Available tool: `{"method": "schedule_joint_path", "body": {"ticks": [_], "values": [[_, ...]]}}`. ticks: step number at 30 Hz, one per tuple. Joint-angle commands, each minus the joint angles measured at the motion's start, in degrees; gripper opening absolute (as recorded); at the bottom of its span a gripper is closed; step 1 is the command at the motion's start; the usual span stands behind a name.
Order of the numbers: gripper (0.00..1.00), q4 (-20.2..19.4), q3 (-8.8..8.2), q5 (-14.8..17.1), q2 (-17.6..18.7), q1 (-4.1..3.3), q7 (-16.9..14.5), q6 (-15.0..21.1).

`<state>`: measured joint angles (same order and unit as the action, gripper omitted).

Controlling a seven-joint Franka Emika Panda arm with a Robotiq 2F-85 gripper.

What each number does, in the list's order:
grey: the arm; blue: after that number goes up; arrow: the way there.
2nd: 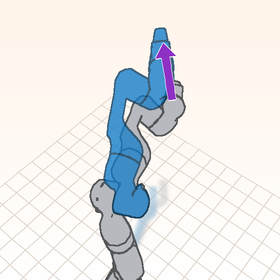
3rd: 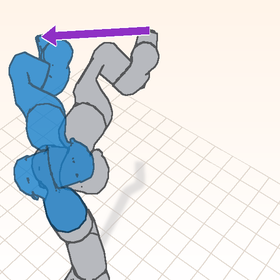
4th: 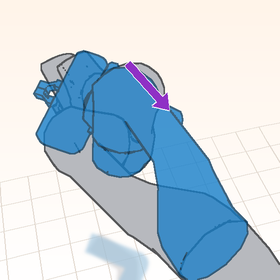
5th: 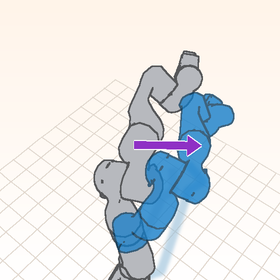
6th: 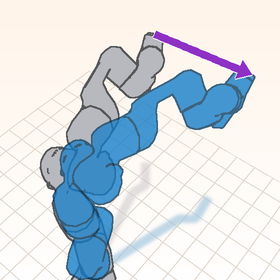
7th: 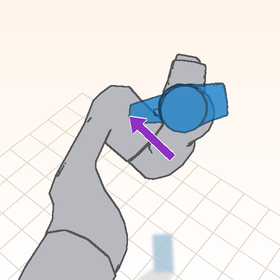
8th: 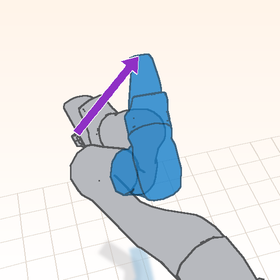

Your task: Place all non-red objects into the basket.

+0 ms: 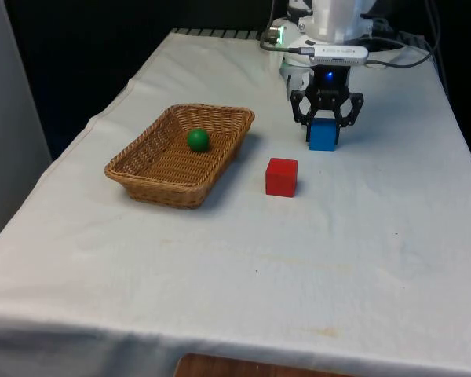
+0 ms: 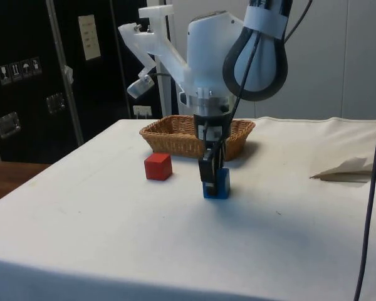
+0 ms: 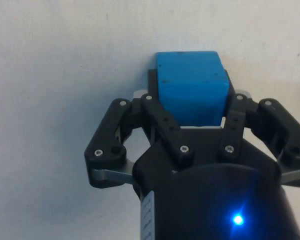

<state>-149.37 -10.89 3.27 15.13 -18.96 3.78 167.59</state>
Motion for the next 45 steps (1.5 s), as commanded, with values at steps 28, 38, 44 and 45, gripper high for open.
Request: {"method": "schedule_joint_path", "body": {"ticks": [28,38,44,45], "values": [[0.03,0.29,-1.26,-0.06,-12.15,0.17,1.72,-9.45],[0.03,2.23,-2.81,-0.29,-16.04,0.52,2.01,-14.84],[0.03,3.38,-3.72,-0.29,-17.36,0.69,1.78,-16.84],[0.03,4.01,-4.13,-0.23,-17.53,0.74,1.55,-17.53]]}}
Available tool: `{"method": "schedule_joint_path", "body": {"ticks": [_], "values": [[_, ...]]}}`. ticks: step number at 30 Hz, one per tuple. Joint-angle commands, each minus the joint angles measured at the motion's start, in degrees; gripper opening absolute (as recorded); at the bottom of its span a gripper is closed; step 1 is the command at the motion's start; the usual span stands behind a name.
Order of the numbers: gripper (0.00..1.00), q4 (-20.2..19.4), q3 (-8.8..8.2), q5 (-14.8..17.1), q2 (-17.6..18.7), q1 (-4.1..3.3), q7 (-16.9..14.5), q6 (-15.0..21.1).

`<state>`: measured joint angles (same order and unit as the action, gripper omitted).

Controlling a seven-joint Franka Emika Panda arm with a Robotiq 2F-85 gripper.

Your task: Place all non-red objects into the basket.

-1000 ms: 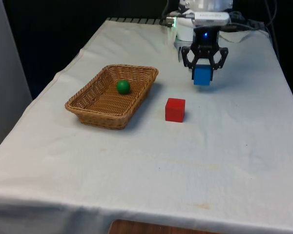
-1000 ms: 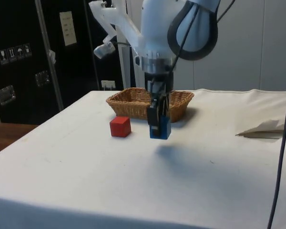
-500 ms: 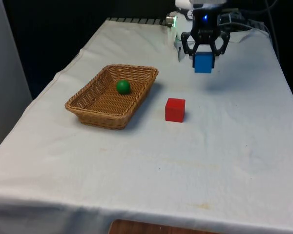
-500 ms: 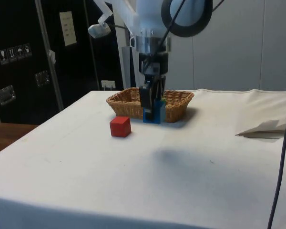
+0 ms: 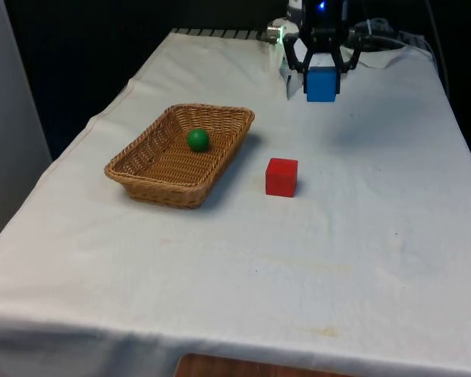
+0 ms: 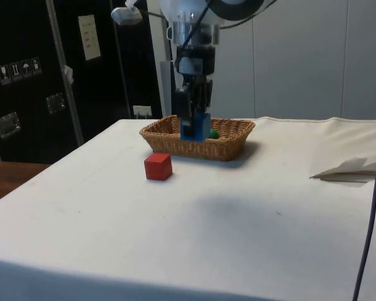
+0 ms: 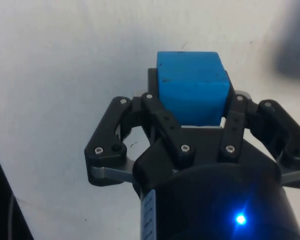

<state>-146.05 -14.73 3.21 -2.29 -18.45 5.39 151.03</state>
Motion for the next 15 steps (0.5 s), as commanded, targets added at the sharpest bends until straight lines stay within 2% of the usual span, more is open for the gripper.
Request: {"method": "schedule_joint_path", "body": {"ticks": [1,5,7,8,9,15], "values": [[0.03,0.29,-0.23,0.00,-0.06,0.06,-0.06,-0.29],[0.03,2.12,-1.15,-0.11,-0.23,0.40,-0.57,-2.29],[0.03,3.27,-1.89,-0.11,-0.29,0.46,-1.09,-3.44],[0.03,3.09,-1.83,0.00,-0.11,0.23,-1.03,-2.75],[0.03,3.61,-2.12,-0.11,-0.29,0.46,-1.26,-3.84],[0.03,6.13,-3.72,-0.34,0.06,0.57,-2.41,-6.30]]}}
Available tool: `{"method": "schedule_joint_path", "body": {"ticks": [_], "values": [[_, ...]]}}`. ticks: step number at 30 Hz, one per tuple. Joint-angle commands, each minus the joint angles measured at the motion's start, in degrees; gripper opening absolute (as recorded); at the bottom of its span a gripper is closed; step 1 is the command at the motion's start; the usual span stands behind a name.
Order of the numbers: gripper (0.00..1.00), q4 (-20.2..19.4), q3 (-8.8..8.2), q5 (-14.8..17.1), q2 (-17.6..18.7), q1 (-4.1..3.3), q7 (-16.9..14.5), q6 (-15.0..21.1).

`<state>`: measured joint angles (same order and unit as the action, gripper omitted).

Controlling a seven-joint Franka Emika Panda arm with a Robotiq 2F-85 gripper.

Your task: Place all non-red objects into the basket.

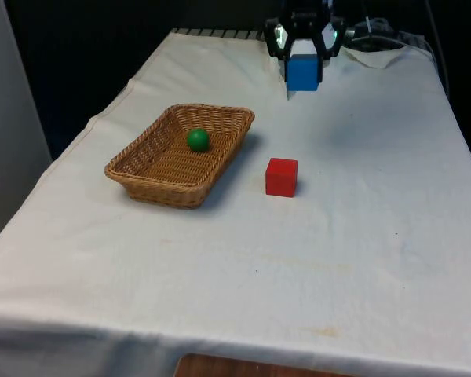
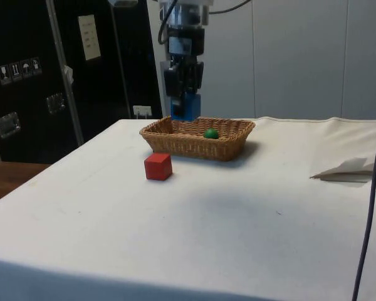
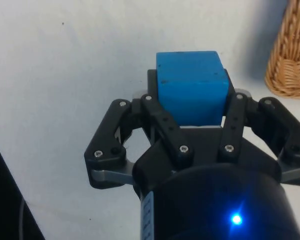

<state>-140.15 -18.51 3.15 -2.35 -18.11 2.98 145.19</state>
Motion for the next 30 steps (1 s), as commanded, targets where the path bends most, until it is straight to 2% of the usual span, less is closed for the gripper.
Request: {"method": "schedule_joint_path", "body": {"ticks": [1,3,4,6,11,12,13,20,21,29,30], "values": [[0.03,1.15,-0.52,-0.40,0.46,0.29,-0.40,-1.32],[0.03,0.86,-0.63,-0.11,0.17,0.06,-0.46,-0.92],[0.03,2.12,-1.15,-0.46,0.92,0.29,-0.92,-2.06],[0.03,3.50,-2.01,-0.52,1.78,0.29,-1.60,-2.92],[0.03,5.79,-3.27,-0.29,3.61,0.29,-2.75,-3.67],[0.03,5.21,-3.15,-0.23,3.27,0.06,-2.41,-2.98],[0.03,6.65,-3.72,-0.17,4.35,0.29,-3.21,-3.90],[0.03,9.57,-5.50,-0.06,6.88,0.34,-4.53,-4.98],[0.03,9.17,-5.50,-0.23,6.65,0.17,-4.18,-4.35],[0.03,12.78,-7.51,0.92,10.94,0.63,-6.30,-4.93],[0.03,12.26,-7.56,0.00,10.31,0.29,-5.39,-4.58]]}}
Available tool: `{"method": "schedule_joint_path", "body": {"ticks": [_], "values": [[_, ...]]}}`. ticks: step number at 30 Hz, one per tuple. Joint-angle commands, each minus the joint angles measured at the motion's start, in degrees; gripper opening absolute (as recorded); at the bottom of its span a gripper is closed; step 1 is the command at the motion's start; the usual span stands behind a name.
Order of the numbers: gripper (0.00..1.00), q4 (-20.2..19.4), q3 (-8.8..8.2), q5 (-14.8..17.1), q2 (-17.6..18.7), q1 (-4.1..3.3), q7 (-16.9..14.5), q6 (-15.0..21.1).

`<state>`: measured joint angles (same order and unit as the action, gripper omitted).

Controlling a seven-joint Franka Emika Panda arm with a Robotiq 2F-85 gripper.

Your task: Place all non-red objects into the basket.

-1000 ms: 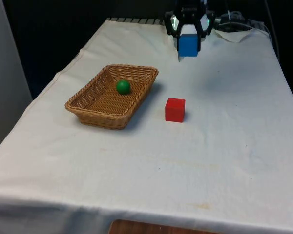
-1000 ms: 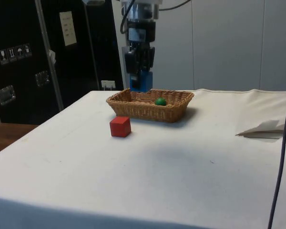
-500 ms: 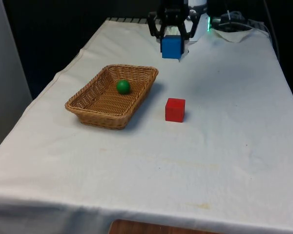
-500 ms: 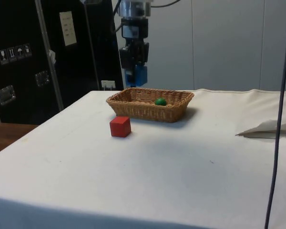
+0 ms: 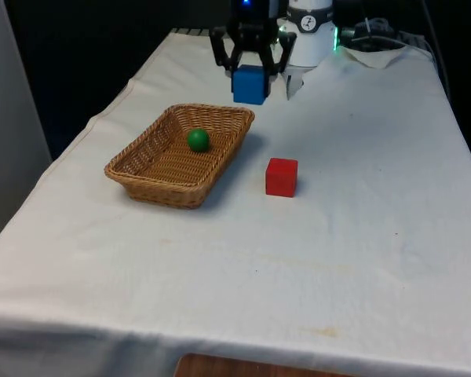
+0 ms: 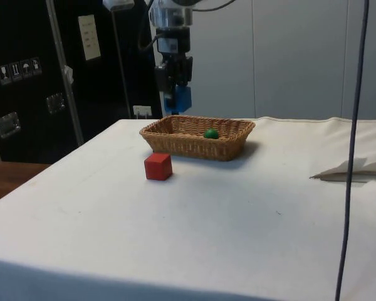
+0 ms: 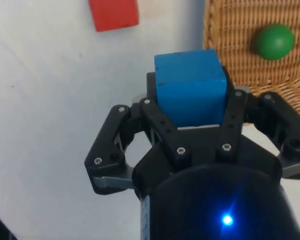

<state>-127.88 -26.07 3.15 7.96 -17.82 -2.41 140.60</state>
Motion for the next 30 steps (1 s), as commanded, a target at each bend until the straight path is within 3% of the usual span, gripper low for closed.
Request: {"method": "schedule_joint_path", "body": {"ticks": [1,7,8,9,13,14,15,22,23,24,29,30], "values": [[0.03,0.52,0.06,0.92,0.63,0.34,-0.92,-0.34],[0.03,3.15,-1.43,2.64,4.81,0.86,-2.81,0.17],[0.03,2.81,-1.66,1.66,4.30,0.40,-1.89,0.11],[0.03,3.50,-1.55,2.92,5.33,0.92,-3.04,0.23],[0.03,5.10,-2.35,4.87,8.08,1.43,-4.87,0.52],[0.03,4.93,-2.75,3.84,7.79,0.80,-3.90,0.29],[0.03,5.39,-2.52,5.33,8.59,1.49,-5.27,0.57],[0.03,7.85,-3.90,9.74,12.55,2.12,-9.00,0.52],[0.03,7.68,-4.47,8.94,12.49,1.43,-8.25,0.46],[0.03,8.19,-4.07,10.26,13.01,2.18,-9.45,0.46],[0.03,10.08,-5.27,12.95,15.64,2.52,-11.86,0.23],[0.03,9.74,-5.79,12.43,15.53,1.83,-11.34,0.46]]}}
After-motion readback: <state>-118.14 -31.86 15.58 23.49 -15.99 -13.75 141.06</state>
